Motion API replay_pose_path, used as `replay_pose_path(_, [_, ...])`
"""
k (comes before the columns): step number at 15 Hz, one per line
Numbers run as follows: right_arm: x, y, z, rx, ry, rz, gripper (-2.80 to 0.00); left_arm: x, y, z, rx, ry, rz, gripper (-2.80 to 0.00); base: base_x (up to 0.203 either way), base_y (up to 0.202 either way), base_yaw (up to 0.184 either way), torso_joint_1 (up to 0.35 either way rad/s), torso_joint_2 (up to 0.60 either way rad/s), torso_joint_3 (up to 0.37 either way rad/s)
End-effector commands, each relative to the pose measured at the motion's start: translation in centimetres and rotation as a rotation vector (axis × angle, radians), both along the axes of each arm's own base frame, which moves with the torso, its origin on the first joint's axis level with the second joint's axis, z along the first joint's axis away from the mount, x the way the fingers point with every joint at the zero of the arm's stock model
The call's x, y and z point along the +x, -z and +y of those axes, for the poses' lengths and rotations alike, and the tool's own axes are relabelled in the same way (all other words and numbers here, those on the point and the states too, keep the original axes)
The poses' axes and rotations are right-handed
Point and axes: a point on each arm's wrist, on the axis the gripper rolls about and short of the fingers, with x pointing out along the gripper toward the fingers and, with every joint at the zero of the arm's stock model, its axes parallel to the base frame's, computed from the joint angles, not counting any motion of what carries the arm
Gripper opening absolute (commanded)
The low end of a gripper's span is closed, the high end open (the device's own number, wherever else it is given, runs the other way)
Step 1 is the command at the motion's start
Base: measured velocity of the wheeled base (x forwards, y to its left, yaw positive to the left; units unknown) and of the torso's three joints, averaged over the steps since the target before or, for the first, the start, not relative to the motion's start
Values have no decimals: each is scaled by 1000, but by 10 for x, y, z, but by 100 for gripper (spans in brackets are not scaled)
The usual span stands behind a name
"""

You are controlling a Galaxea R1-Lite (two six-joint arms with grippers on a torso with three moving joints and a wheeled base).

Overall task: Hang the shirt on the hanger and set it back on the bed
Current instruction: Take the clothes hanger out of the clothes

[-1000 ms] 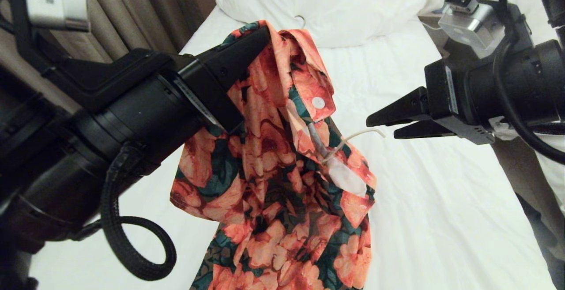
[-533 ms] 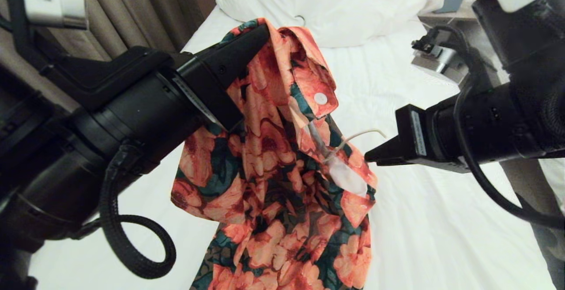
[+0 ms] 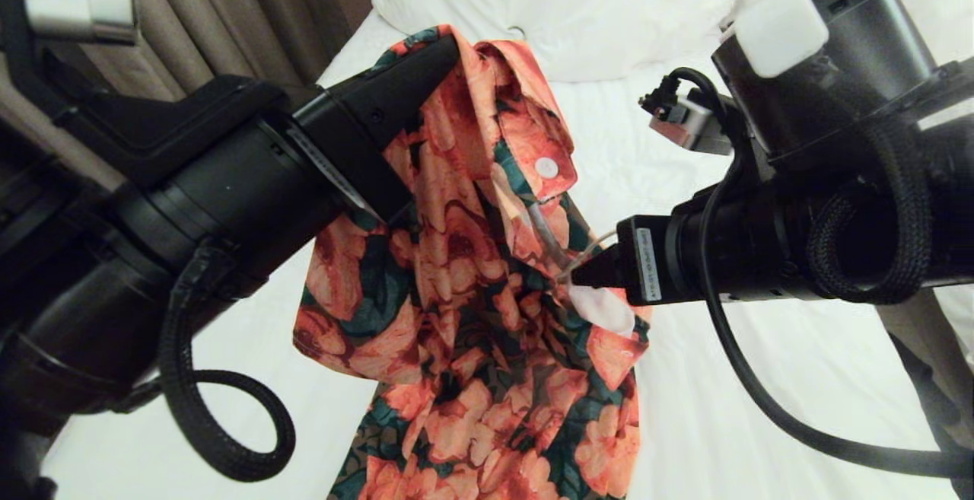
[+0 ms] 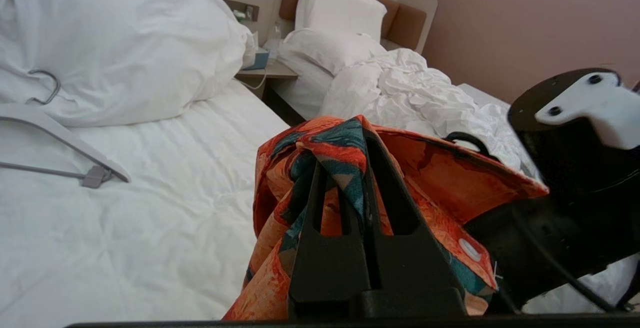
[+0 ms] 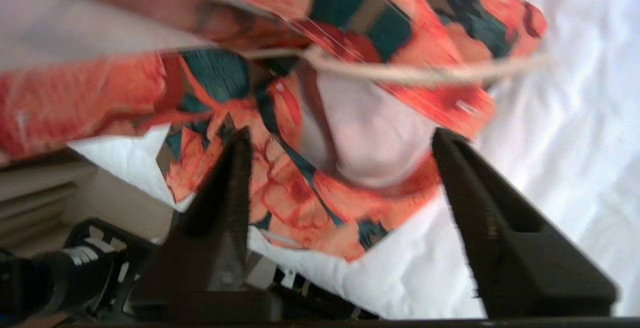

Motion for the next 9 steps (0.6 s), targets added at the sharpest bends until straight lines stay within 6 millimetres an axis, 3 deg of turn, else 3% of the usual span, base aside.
replay_pose_path(1, [5, 6, 6, -9, -1, 2, 0, -1, -2, 1, -8, 0, -6, -280, 0, 0, 0, 0, 0, 0])
replay_pose_path(9, [18, 9, 20, 4, -10, -79, 0, -1, -2, 2, -10, -1, -7, -280, 0, 0, 0, 0, 0, 0])
